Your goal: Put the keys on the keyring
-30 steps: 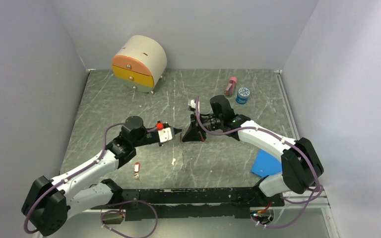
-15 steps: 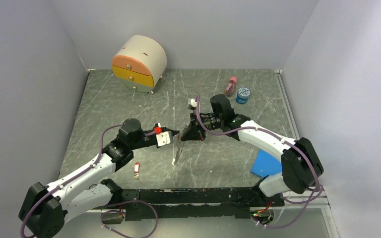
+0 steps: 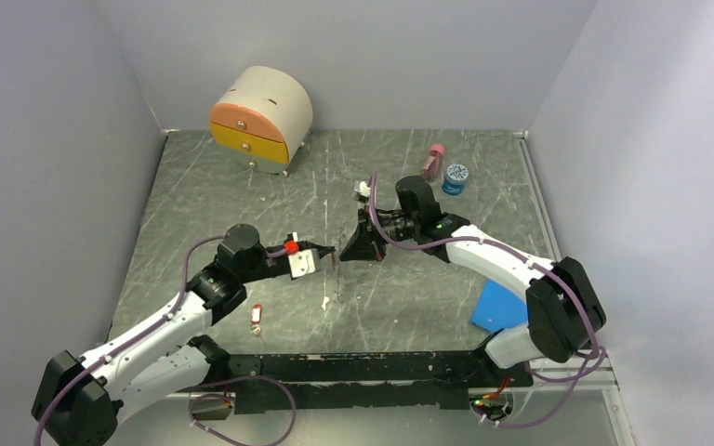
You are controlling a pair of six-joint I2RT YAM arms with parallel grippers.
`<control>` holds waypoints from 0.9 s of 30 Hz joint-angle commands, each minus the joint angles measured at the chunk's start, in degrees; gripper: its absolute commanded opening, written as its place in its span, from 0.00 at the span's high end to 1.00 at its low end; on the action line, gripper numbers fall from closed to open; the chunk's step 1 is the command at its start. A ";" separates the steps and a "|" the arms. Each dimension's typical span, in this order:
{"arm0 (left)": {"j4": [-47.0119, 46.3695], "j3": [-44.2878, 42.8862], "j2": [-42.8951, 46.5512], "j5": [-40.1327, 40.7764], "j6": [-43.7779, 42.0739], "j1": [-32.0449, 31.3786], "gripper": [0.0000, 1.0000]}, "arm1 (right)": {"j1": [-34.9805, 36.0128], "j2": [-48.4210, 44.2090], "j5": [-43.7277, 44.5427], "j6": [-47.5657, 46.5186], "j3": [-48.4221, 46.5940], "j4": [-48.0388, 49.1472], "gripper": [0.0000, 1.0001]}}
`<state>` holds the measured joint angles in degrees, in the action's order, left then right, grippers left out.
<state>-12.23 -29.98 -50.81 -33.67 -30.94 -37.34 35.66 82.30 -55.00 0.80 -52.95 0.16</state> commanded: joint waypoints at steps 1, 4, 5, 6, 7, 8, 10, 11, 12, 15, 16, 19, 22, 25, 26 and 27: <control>0.97 0.74 1.31 -1.57 -1.48 -0.25 0.97 | -0.36 -0.16 0.65 1.09 -0.16 3.87 1.00; 1.86 0.88 1.43 -0.88 -1.99 -0.29 0.97 | -0.41 -0.47 0.29 1.38 0.10 4.53 1.00; 2.23 0.81 1.47 -0.79 -2.16 -0.28 0.97 | -0.40 -0.55 0.24 1.46 0.12 4.72 1.00; 2.52 0.80 1.42 -0.78 -2.35 -0.32 0.98 | -0.46 -0.56 0.31 1.69 0.13 4.87 1.00; 2.65 0.84 1.49 -0.93 -2.39 -0.41 0.97 | -0.42 -0.61 0.48 1.82 0.21 5.21 1.00; 2.64 0.84 1.43 -1.00 -2.44 -0.42 0.97 | -0.46 -0.65 0.29 1.90 0.22 5.50 1.00; 2.51 0.88 1.34 -0.86 -2.25 -0.53 0.97 | -0.47 -0.68 0.16 2.03 0.24 5.78 1.00; 2.40 0.96 1.45 -0.79 -2.12 -0.54 0.97 | -0.47 -0.65 0.05 2.24 0.29 6.04 1.00; 2.30 1.02 1.62 -0.79 -2.10 -0.54 0.97 | -0.42 -0.81 0.28 2.27 0.30 5.99 1.00; 0.84 1.59 2.16 0.33 -0.96 -0.54 0.97 | -0.58 -0.67 0.29 2.12 0.39 5.85 1.00; 0.43 1.83 2.37 0.99 -0.38 -0.62 0.97 | -0.51 -0.69 -0.09 1.98 0.39 5.96 1.00; -0.77 2.35 3.04 2.13 0.49 -0.55 0.97 | -0.54 -0.57 -0.41 1.91 0.30 5.80 1.00; -1.72 2.80 3.42 2.56 1.62 -0.55 0.97 | -0.61 -0.63 -0.29 2.14 0.35 5.95 1.00; -1.44 2.80 3.15 2.86 2.27 -0.70 0.97 | -0.78 -0.65 -0.55 3.10 0.48 6.97 1.00; -1.86 3.00 3.15 3.01 2.51 -0.64 0.97 | -0.91 -0.73 -0.81 3.19 0.48 7.08 1.00; -2.53 3.22 3.13 3.45 2.92 -0.67 0.97 | -0.94 -0.77 -1.18 3.17 0.54 7.31 1.00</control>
<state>-10.96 -27.33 -48.40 -31.48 -30.11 -37.76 35.22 82.41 -54.33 3.09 -52.71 3.18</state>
